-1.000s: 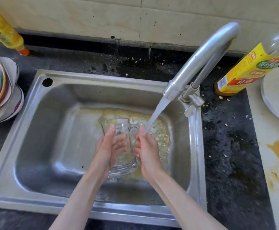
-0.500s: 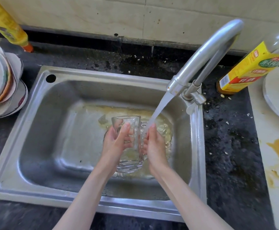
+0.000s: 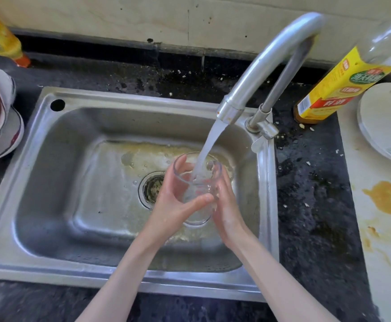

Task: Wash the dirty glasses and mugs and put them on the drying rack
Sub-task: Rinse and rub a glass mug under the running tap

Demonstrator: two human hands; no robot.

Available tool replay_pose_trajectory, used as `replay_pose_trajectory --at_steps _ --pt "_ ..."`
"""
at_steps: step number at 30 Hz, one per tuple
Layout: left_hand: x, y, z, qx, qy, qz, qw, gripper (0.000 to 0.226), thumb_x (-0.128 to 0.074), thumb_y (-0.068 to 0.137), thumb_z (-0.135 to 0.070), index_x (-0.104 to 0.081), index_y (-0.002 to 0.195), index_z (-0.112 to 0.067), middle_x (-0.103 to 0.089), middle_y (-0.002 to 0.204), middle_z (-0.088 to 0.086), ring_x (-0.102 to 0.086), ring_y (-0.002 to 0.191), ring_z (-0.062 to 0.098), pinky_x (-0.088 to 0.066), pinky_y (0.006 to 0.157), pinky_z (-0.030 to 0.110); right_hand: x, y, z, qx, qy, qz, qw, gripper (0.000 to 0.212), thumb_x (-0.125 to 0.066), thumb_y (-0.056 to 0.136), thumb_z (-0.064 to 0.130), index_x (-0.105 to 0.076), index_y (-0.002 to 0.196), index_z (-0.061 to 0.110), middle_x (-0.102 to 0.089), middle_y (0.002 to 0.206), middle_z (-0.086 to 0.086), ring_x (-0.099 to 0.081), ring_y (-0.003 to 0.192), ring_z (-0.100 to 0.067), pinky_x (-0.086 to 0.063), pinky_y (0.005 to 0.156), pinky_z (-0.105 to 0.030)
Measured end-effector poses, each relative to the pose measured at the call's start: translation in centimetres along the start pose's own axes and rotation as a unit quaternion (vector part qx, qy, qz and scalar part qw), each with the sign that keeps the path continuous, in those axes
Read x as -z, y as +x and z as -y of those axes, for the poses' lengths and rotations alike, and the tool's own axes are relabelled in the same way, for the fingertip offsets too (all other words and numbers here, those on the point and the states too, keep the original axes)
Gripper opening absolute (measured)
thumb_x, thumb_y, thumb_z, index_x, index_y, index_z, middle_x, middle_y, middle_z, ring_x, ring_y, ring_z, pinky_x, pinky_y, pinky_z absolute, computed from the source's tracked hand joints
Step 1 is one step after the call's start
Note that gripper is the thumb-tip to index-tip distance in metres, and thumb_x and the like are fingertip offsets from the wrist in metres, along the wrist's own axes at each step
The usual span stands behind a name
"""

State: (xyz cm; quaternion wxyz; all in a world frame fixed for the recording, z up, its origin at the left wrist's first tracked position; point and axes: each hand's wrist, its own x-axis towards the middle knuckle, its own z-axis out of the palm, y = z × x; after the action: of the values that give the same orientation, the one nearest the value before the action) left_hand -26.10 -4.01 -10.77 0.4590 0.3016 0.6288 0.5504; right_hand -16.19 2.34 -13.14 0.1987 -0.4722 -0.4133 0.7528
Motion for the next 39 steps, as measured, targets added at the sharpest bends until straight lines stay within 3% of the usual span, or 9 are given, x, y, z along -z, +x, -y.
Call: replay_pose_trajectory --at_steps 5,9,16,20,22,29,34,36,39 --pt "0.7 0.3 -0.6 -0.011 0.089 0.102 0.991 0.086 -0.080 0.066 -0.018 -0.030 0.136 -0.025 -0.047 0.128 -0.024 -0.047 0.122 -0.002 -0.037 0.096 0.012 0.5 1.2 0.1 0.015 -0.003 -0.073 0.997 0.052 -0.046 0.085 0.062 -0.050 0.129 0.034 -0.057 0.131 -0.001 -0.057 0.119 -0.017 -0.041 0.105 -0.049" --pt "0.6 -0.4 -0.4 -0.015 0.095 0.077 0.992 0.086 -0.081 0.066 -0.024 -0.028 0.134 -0.032 -0.046 0.133 -0.008 -0.045 0.123 -0.001 -0.034 0.096 0.008 0.4 1.3 0.2 0.005 0.003 -0.069 0.998 0.052 -0.052 0.083 0.064 -0.052 0.123 0.031 -0.058 0.129 -0.001 -0.057 0.118 -0.018 -0.043 0.103 -0.050" --pt "0.8 -0.5 -0.1 -0.035 0.125 0.082 0.988 0.075 -0.076 0.066 -0.035 -0.037 0.129 -0.026 -0.049 0.128 -0.020 -0.046 0.123 0.001 -0.033 0.098 0.010 0.4 1.4 0.5 0.031 0.018 -0.059 0.998 0.050 -0.056 0.078 0.061 -0.056 0.116 0.028 -0.060 0.124 -0.007 -0.058 0.117 -0.024 -0.046 0.100 -0.047" --pt "1.0 0.0 -0.7 -0.021 0.180 0.101 0.978 0.064 -0.074 0.059 -0.047 -0.038 0.111 -0.059 -0.050 0.120 -0.030 -0.047 0.114 -0.010 -0.035 0.092 0.005 0.8 1.8 0.5 0.054 0.003 -0.046 0.997 0.033 -0.055 0.085 0.051 -0.058 0.112 0.031 -0.064 0.111 0.007 -0.059 0.112 -0.018 -0.050 0.093 -0.037" --pt "1.0 -0.1 -0.7 0.000 0.188 0.094 0.978 0.061 -0.072 0.054 -0.054 -0.039 0.105 -0.059 -0.049 0.113 -0.040 -0.048 0.109 -0.017 -0.034 0.088 0.001 0.9 1.8 0.7 0.061 0.010 -0.035 0.997 0.035 -0.055 0.082 0.054 -0.057 0.109 0.033 -0.064 0.108 0.008 -0.059 0.111 -0.016 -0.049 0.093 -0.035" --pt "-0.2 0.2 -0.2 -0.033 0.139 0.023 0.990 0.083 -0.077 0.064 -0.040 -0.038 0.137 -0.029 -0.053 0.131 -0.017 -0.045 0.122 -0.005 -0.035 0.099 0.011 0.2 1.9 0.5 -0.017 0.175 -0.021 0.984 0.071 -0.065 0.056 0.075 -0.055 0.102 0.022 -0.057 0.099 -0.009 -0.058 0.093 -0.024 -0.044 0.091 -0.044" --pt "-0.2 0.4 0.1 -0.109 0.220 0.044 0.968 0.070 -0.047 0.088 -0.054 -0.023 0.145 -0.023 -0.034 0.143 -0.020 -0.030 0.132 -0.008 -0.025 0.105 0.010 0.6 1.8 2.2 -0.104 0.321 0.042 0.940 0.038 -0.056 0.073 0.055 -0.056 0.089 0.021 -0.068 0.085 -0.006 -0.064 0.080 -0.022 -0.047 0.078 -0.037" --pt "-0.1 0.3 0.1 -0.136 0.255 0.055 0.956 0.060 -0.045 0.091 -0.046 -0.018 0.142 -0.031 -0.028 0.138 -0.028 -0.027 0.129 -0.016 -0.023 0.102 0.005 0.9 1.5 2.5 -0.144 0.320 0.062 0.935 0.042 -0.062 0.066 0.050 -0.066 0.088 0.014 -0.069 0.087 -0.009 -0.063 0.083 -0.024 -0.046 0.084 -0.038" --pt "-0.1 0.0 0.7 -0.159 0.272 0.032 0.949 0.055 -0.046 0.091 -0.041 -0.029 0.142 -0.029 -0.038 0.139 -0.018 -0.033 0.128 -0.013 -0.026 0.102 0.005 1.3 1.6 2.1 -0.230 0.315 0.042 0.920 0.070 -0.036 0.087 0.067 -0.066 0.110 0.008 -0.070 0.105 -0.015 -0.066 0.095 -0.030 -0.044 0.097 -0.045"
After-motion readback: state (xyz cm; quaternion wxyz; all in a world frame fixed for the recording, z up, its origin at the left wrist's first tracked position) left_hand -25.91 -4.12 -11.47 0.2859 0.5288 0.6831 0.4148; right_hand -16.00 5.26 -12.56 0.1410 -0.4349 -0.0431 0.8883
